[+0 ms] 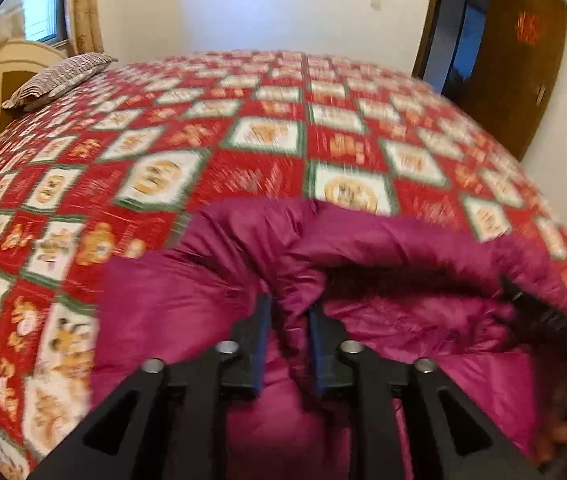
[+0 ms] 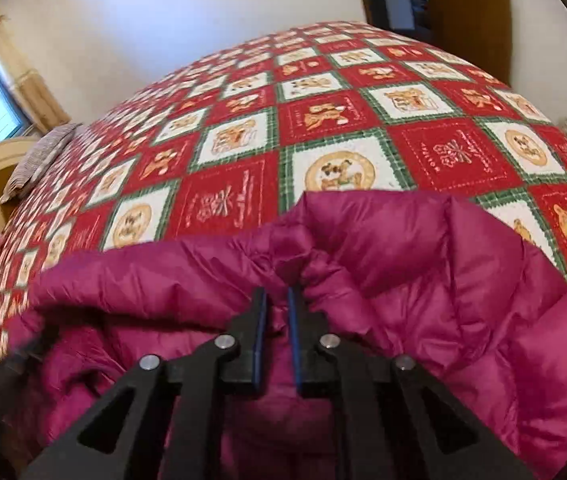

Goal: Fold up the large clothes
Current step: 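Grasp the collar edge with the right tool while the left tool grasps the collar too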

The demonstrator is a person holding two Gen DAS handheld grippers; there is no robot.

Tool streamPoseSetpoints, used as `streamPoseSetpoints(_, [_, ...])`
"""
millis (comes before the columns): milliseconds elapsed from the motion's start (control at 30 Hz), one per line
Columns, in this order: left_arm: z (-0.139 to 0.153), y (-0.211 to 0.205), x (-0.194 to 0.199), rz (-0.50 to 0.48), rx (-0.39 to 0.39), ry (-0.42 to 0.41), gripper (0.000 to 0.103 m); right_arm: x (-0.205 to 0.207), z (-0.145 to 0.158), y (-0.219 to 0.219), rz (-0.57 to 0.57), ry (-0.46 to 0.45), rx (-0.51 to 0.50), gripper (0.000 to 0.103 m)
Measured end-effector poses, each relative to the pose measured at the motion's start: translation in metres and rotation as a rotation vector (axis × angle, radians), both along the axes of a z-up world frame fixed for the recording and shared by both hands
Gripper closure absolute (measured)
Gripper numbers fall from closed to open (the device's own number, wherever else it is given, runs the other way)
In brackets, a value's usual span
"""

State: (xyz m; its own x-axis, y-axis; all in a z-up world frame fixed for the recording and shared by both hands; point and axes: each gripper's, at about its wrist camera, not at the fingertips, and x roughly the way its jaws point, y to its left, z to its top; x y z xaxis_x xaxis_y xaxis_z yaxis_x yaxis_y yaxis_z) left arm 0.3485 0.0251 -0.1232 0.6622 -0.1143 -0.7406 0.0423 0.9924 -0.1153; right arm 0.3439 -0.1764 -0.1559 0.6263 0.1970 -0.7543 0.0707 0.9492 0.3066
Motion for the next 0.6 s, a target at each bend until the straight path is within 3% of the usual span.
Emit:
streamPoseSetpoints(33, [0.009, 0.003, -0.005, 0.01, -0.013, -0.022, 0.059, -0.003, -0.001, -0.002, 0.0, -0.012, 0.015, 0.092])
streamPoseSetpoints(67, [0.019, 0.006, -0.009, 0.027, -0.024, -0.055, 0.058, -0.006, -0.002, -0.004, -0.002, -0.02, 0.035, 0.092])
streamPoseSetpoints(133, [0.046, 0.001, -0.012, 0.06, -0.039, -0.148, 0.057, -0.006, -0.002, -0.004, -0.003, -0.025, 0.052, 0.092])
streamPoseSetpoints(267, [0.066, -0.03, 0.017, 0.012, -0.035, -0.166, 0.056, -0.005, 0.0, 0.005, 0.002, -0.031, -0.006, 0.091])
streamPoseSetpoints(333, [0.053, -0.05, 0.042, 0.001, -0.014, -0.103, 0.056, 0.0, 0.002, 0.012, 0.006, -0.034, -0.049, 0.091])
streamPoseSetpoints(433, [0.008, -0.064, 0.067, 0.02, 0.052, 0.059, 0.056, 0.001, 0.002, 0.013, 0.008, -0.038, -0.068, 0.091])
streamPoseSetpoints(533, [-0.031, -0.061, 0.062, 0.008, 0.085, 0.077, 0.056, 0.001, 0.001, 0.011, 0.007, -0.044, -0.04, 0.091])
streamPoseSetpoints(600, [-0.036, -0.062, 0.055, 0.006, 0.102, 0.03, 0.056, 0.001, 0.001, 0.01, 0.007, -0.047, -0.032, 0.091])
